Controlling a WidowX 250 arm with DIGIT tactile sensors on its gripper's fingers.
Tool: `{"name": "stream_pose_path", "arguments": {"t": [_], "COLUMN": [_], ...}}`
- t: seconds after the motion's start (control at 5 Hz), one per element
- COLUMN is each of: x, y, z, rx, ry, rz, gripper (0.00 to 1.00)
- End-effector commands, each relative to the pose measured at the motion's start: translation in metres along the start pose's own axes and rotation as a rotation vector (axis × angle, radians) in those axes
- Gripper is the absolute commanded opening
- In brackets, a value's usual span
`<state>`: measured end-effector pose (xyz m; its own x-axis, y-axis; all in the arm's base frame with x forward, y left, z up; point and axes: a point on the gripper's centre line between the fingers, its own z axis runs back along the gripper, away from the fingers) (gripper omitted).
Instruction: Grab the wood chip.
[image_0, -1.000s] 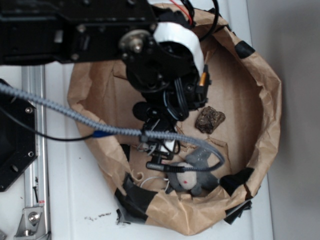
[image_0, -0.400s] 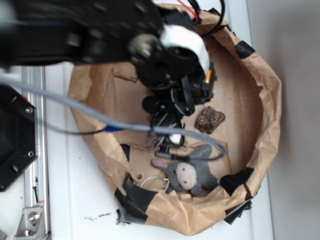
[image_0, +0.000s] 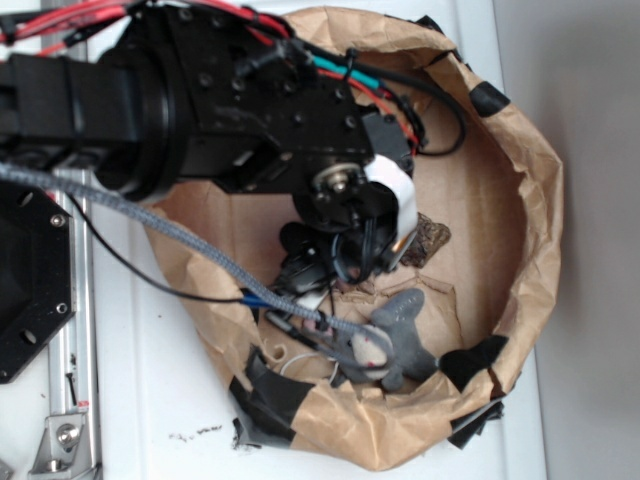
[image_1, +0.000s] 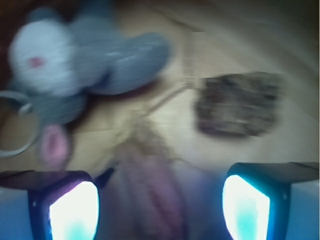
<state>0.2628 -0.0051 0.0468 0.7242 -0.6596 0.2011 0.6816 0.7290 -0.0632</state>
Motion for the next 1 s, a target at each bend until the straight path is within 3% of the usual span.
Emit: {"name": "stream_pose_path", "arguments": {"t": [0.0, 0.2, 0.4, 0.8], "x": [0.0, -0.007, -0.011, -0.006], "y": [-0.01, -0.003, 0.0, 0.003], "z": [-0.016, -0.047, -0.052, -0.025], "rx": [0.039, 0.071, 0.053, 0.046], "ry": [0.076, 0.145, 0.128, 0.079], "rz": [-0.079, -0.094, -0.024, 0.011], "gripper": [1.0, 1.0, 0.0, 0.0]}}
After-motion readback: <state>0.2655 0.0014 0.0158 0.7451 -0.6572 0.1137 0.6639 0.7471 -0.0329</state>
